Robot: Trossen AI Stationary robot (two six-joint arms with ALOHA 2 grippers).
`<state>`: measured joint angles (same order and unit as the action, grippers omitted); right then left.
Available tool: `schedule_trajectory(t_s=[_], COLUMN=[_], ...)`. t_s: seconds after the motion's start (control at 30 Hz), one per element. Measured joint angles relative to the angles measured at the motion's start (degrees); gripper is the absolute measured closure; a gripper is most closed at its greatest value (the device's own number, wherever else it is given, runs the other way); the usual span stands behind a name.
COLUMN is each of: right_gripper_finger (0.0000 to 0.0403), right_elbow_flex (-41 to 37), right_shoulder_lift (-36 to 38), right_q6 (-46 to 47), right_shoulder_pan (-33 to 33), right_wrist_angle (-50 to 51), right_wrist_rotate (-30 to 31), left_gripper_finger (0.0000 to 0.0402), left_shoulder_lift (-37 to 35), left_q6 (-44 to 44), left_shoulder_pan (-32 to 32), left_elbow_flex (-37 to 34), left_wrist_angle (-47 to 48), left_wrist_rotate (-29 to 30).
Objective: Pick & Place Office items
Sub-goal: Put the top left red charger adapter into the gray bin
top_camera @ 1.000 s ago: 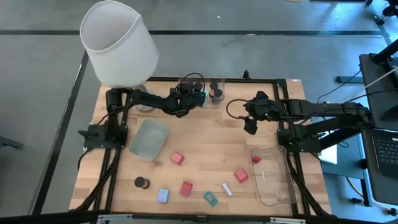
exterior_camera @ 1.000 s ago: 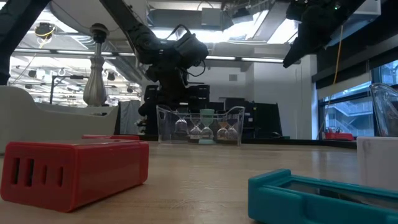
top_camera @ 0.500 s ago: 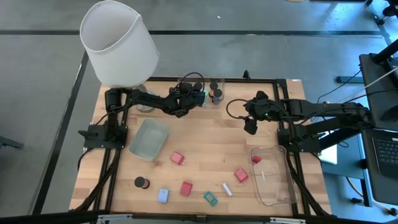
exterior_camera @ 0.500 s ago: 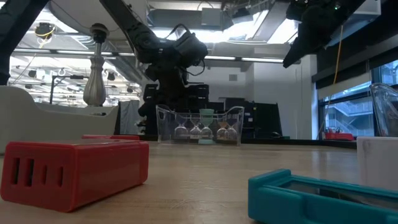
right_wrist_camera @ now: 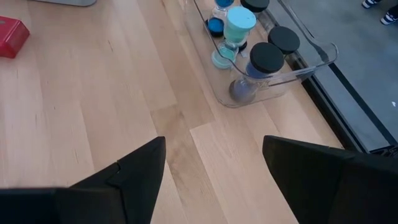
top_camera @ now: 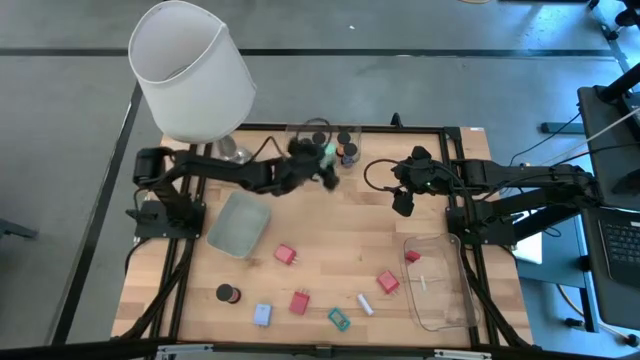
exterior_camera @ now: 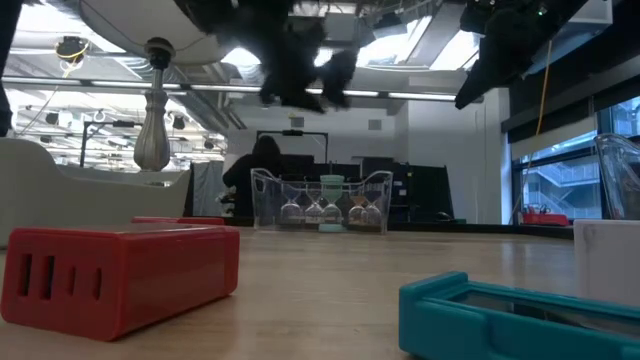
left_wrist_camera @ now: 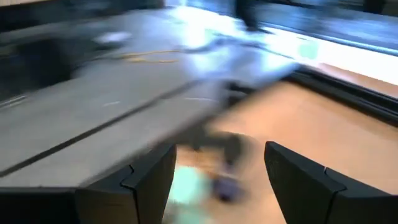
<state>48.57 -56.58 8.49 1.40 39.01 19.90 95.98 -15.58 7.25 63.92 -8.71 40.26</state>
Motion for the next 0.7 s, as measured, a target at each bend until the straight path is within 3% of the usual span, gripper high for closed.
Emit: schedule_trajectory(t_s=[0.17, 0.33, 0.47, 0.7], right_gripper_finger=[0.0131, 0.0131, 0.0131, 0.0131], right_elbow_flex=[-0.01, -0.01, -0.02, -0.02], right_shoulder_lift=[0.0, 0.0, 0.0, 0.0], right_q6=[0.07, 0.52, 0.68, 0.69], right_shoulder_pan=[-0.01, -0.01, -0.01, 0.0], right_wrist_angle=[0.01, 0.01, -0.01, -0.02], right_wrist_rotate=[0.02, 0.04, 0.04, 0.04], left_gripper_finger=[0.016, 0.016, 0.0159, 0.0159], left_shoulder_lift=[-3.14, -5.77, -6.29, -4.49], left_q6=[11.93, 19.59, 18.44, 14.12], left_shoulder_pan=[-6.39, -12.57, -16.63, -19.72], left_elbow_flex=[0.01, 0.09, 0.09, 0.11], left_wrist_angle=[1.22, 12.14, 21.23, 28.59], left_wrist_rotate=[-19.09, -33.9, -37.99, -38.48])
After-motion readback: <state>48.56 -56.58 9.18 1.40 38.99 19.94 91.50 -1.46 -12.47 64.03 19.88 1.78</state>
